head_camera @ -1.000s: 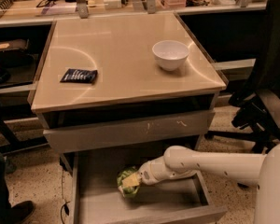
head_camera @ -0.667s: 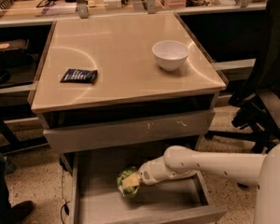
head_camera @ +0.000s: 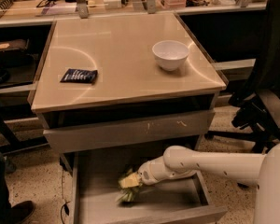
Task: Place green jalapeno chip bag into middle drawer
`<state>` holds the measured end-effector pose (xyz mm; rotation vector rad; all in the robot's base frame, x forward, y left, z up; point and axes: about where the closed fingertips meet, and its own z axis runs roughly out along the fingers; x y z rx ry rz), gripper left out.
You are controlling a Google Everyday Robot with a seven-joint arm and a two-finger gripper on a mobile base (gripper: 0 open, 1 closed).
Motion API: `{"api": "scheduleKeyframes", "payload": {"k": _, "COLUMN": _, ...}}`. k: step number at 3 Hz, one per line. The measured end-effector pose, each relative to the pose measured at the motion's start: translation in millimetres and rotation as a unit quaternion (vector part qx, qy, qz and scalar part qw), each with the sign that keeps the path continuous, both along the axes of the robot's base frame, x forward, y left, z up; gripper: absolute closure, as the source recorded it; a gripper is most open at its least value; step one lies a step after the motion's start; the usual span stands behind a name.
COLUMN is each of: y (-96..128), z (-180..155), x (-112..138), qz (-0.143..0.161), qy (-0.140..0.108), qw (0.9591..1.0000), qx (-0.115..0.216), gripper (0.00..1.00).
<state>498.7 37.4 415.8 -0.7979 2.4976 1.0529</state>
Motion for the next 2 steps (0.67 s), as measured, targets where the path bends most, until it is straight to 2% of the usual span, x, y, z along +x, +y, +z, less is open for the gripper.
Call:
{"api": "scheduleKeyframes", "payload": {"k": 1, "y": 0.2, "z": -0.1, "x": -0.1, "qz": 0.000, "qy": 0.000, "qw": 1.0000, "qx": 0.000, "gripper": 0.00}}
{"api": "scheduleKeyframes", "payload": {"k": 2, "y": 0.2, "z": -0.1, "x": -0.1, "qz": 0.000, "qy": 0.000, "qw": 1.0000, "qx": 0.000, "gripper": 0.00}}
